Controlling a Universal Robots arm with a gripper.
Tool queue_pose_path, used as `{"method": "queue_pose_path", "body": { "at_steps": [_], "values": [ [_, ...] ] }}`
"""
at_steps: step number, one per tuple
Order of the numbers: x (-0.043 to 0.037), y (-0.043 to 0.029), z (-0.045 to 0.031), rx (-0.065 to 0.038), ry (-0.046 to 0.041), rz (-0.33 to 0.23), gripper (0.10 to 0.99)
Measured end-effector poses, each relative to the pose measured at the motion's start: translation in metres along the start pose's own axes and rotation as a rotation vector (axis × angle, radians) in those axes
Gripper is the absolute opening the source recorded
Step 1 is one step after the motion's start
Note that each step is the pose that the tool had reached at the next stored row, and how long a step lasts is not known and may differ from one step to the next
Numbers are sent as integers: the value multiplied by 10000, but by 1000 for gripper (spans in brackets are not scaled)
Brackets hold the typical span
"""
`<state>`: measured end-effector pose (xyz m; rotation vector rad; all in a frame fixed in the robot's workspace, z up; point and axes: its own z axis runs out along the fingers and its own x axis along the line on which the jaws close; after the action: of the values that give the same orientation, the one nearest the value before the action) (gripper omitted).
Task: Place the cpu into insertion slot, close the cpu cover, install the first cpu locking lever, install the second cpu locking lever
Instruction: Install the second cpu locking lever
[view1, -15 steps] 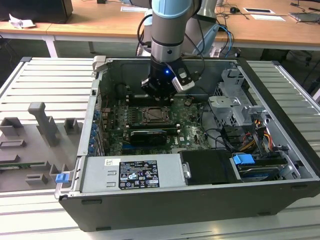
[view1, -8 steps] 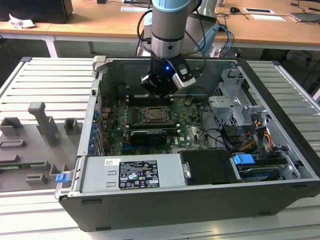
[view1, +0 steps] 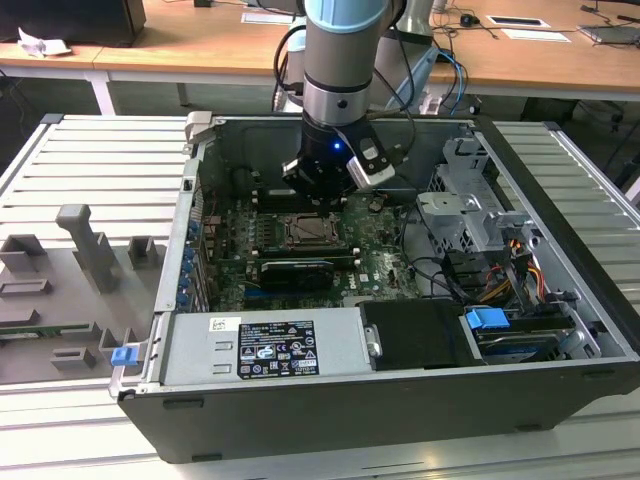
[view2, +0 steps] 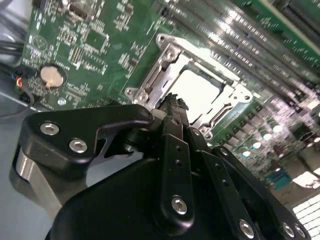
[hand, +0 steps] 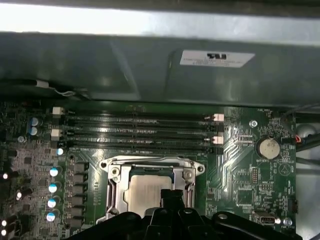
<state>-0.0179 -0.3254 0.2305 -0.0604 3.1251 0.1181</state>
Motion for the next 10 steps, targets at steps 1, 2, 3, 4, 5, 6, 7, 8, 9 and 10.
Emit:
{"method": "queue_pose_path", "body": {
  "at_steps": [1,2,3,4,5,6,7,8,9,10],
  "values": [
    [1,-3,-3,2,1,1,106],
    [1,-3,-13,2,0,2,106],
    [0,-3,-25,1,0,1,106],
    [0,-4,-41,0,0,0,106],
    [-1,-10,-42,-1,-1,-2,106],
    [0,-20,-43,-1,0,-1,106],
    [1,-38,-44,0,0,0,106],
    [2,-51,-46,1,1,0,106],
    [2,-71,-47,1,0,0,106],
    [3,-89,-48,0,0,0,106]
  ]
}}
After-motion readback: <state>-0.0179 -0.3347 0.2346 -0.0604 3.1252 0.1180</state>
